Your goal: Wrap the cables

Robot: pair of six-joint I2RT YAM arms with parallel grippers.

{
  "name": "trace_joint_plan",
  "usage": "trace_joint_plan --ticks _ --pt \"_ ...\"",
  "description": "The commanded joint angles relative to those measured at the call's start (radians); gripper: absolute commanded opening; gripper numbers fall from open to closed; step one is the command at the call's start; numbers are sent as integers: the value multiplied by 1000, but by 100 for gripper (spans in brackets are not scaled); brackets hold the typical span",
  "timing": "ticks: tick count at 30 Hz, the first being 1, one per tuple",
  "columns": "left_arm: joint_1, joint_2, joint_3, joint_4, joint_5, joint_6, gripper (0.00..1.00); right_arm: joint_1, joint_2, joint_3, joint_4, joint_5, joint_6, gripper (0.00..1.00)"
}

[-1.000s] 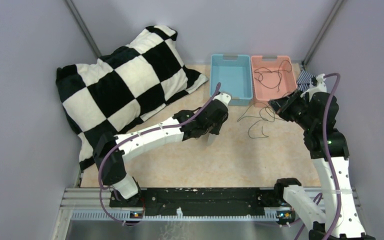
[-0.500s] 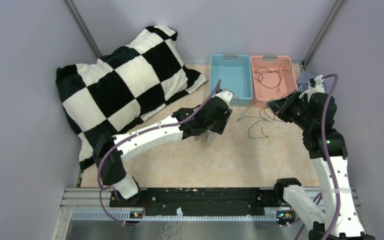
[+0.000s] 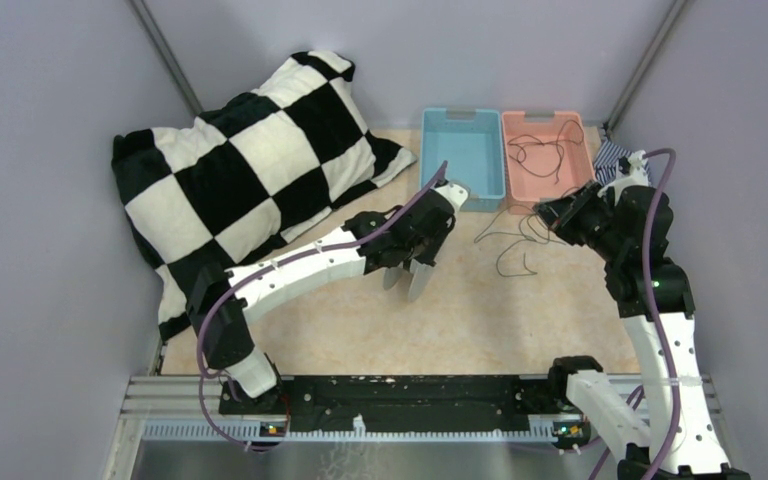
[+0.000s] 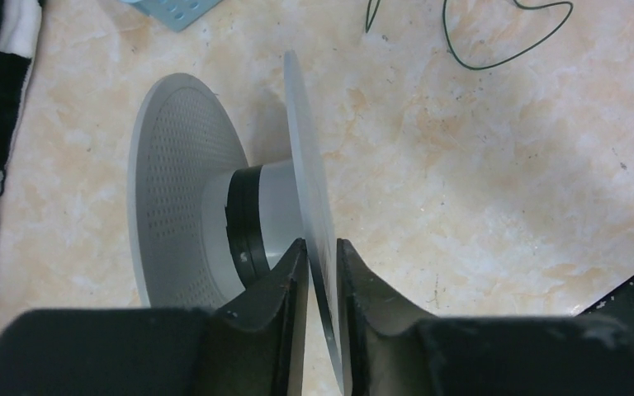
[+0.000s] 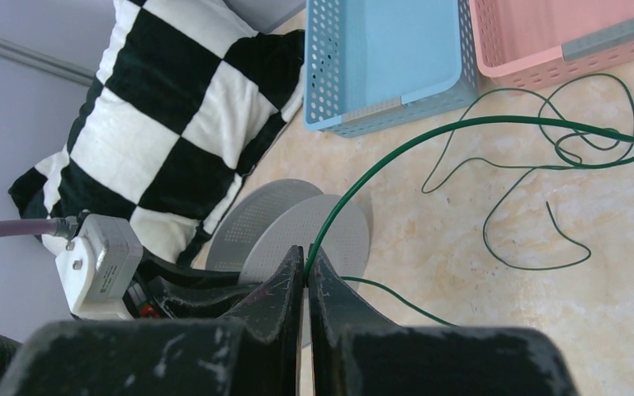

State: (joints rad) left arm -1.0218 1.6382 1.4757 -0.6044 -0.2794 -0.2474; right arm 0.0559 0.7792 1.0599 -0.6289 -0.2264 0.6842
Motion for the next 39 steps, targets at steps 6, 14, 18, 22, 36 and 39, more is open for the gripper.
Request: trace_joint_plan --ticks 6,14,18,22,36,39 --pt "44 -85 -31 76 166 264 0 -5 -5 23 20 -2 -2 0" --pt "208 -190 -124 235 704 563 0 -5 -1 38 7 3 -6 0" --pt "288 -170 -62 195 855 615 0 -5 -4 46 -5 13 -11 0" --pt "308 -85 43 71 905 691 0 -5 -6 41 -3 13 -8 0" --pt "308 27 28 78 893 783 5 -5 0 59 -12 21 -15 0" --pt "308 29 39 81 894 739 35 -5 -2 57 -11 24 -14 0"
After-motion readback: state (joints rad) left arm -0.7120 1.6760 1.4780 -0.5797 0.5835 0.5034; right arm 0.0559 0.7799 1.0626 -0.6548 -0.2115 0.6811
